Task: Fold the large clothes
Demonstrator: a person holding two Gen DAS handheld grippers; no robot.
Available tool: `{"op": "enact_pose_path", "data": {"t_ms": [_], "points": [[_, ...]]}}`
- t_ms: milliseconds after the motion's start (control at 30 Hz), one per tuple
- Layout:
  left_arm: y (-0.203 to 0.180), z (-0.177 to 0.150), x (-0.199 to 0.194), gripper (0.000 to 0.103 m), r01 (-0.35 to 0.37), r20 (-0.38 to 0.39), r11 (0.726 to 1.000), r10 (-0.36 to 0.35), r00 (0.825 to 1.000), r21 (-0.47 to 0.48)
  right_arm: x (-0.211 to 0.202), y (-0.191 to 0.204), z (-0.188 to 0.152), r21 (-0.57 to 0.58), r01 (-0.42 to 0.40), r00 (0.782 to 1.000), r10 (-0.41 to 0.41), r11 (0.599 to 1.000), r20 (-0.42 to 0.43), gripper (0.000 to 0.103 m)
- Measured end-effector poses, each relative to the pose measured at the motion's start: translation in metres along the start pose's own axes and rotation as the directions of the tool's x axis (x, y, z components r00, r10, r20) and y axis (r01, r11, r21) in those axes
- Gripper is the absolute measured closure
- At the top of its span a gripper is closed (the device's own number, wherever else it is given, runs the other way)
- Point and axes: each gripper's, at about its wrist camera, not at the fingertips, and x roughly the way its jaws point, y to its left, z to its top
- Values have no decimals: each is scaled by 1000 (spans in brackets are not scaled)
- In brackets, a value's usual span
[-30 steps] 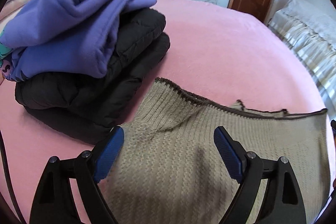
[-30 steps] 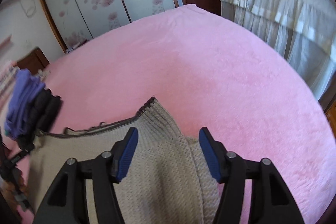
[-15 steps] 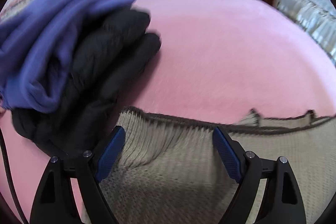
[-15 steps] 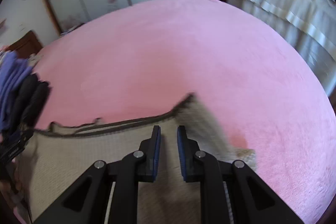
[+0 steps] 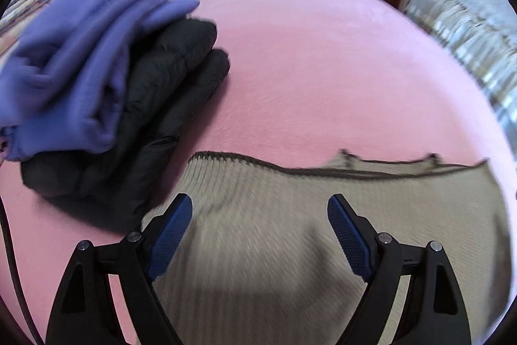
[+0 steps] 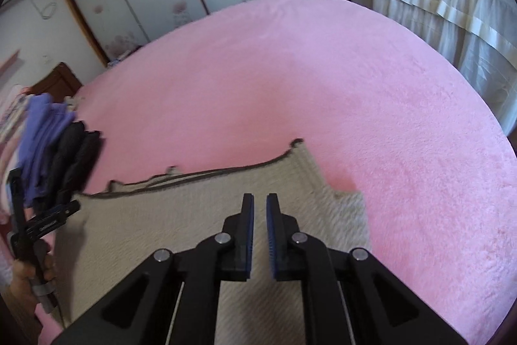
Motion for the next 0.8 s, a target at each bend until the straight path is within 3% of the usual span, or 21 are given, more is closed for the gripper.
{"op": "enact_pose_path", "data": {"t_ms": [267, 467, 600, 800], "points": [[-20, -42, -128, 18, 154, 29, 988, -154, 988, 22, -92, 52, -28, -71, -92, 995, 95, 993, 41, 95], [-46, -94, -175, 17, 167, 43, 985, -169, 985, 36, -131, 92, -70, -90, -143, 988, 148, 986, 46, 92], [-48, -139, -175, 16, 175, 95, 984, -171, 981, -37, -133, 112, -110, -103, -122, 989, 129, 987, 67, 77], [-50, -182, -132, 16, 113, 41, 990, -110, 993, -88, -100, 119, -158, -49, -137, 990, 138, 989, 7, 77]]}}
